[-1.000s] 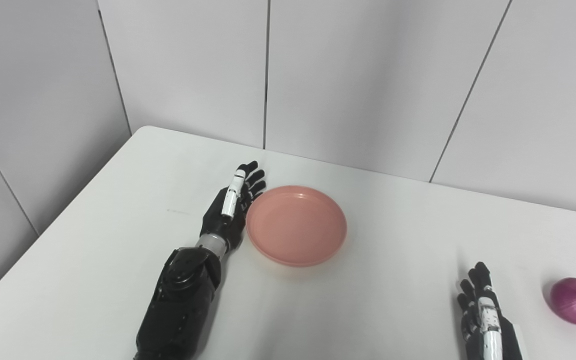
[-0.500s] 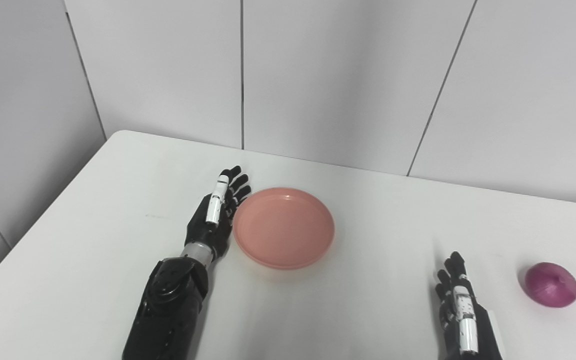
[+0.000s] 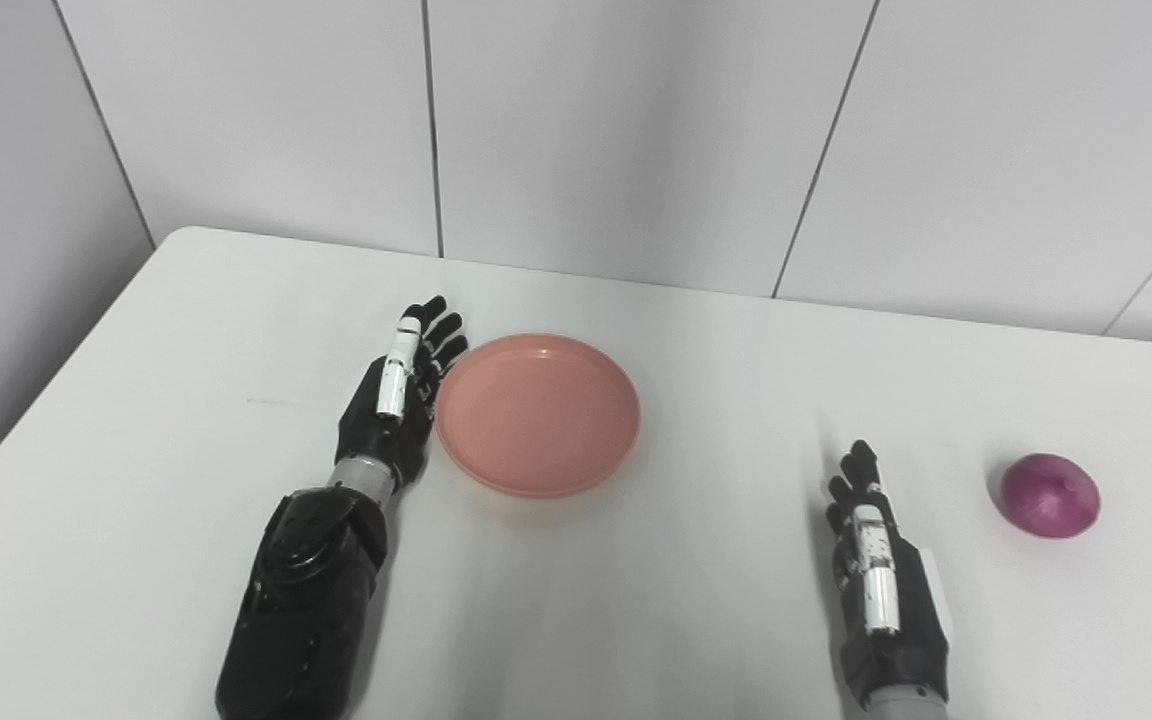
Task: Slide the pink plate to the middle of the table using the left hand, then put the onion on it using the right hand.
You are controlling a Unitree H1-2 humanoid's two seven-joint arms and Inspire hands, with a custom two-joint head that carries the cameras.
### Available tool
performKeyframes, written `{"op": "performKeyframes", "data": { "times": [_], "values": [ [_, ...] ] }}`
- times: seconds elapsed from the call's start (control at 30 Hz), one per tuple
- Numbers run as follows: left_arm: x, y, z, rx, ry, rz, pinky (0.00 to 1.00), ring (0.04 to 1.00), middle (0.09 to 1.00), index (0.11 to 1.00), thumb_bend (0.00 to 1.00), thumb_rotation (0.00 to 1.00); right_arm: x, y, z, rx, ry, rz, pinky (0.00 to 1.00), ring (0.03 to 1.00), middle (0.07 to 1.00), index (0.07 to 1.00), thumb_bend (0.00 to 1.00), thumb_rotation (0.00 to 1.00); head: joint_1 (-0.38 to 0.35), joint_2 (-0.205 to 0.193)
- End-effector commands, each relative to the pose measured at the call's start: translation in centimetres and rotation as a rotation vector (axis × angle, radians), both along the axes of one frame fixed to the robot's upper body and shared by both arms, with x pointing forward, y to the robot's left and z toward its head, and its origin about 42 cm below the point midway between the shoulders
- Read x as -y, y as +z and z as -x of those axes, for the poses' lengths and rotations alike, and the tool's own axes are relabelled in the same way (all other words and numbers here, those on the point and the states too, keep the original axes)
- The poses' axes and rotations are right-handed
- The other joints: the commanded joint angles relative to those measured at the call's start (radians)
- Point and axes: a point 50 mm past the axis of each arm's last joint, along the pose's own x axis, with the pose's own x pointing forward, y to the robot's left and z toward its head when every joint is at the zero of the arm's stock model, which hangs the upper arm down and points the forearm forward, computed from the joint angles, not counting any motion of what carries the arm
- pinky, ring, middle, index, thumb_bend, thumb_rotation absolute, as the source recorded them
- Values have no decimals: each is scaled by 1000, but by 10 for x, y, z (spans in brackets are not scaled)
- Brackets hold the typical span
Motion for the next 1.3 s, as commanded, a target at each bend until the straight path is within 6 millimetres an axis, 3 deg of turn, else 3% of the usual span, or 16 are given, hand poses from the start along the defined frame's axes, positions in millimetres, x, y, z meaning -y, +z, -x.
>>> {"op": "performKeyframes", "data": {
  "times": [0.0, 0.33, 0.7, 1.27],
  "values": [
    [14, 10, 1, 22, -40, 13, 956, 946, 951, 927, 378, 1000, -14, 8, -3, 41, 30, -36, 1000, 1000, 1000, 1000, 212, 1000, -18, 8],
    [29, 10, 10, 29, -62, 16, 952, 944, 950, 928, 387, 1000, -24, 11, -5, 42, 33, -28, 1000, 1000, 1000, 1000, 225, 1000, -99, 41],
    [53, 12, 27, 45, -104, 28, 937, 950, 953, 933, 417, 1000, -28, 15, -7, 39, 15, -26, 1000, 992, 1000, 1000, 232, 1000, -120, 69],
    [68, 6, 56, 61, -196, 32, 955, 951, 957, 937, 416, 1000, -30, 15, -10, 33, 10, -33, 1000, 996, 1000, 1000, 248, 1000, -137, 78]
  ]
}}
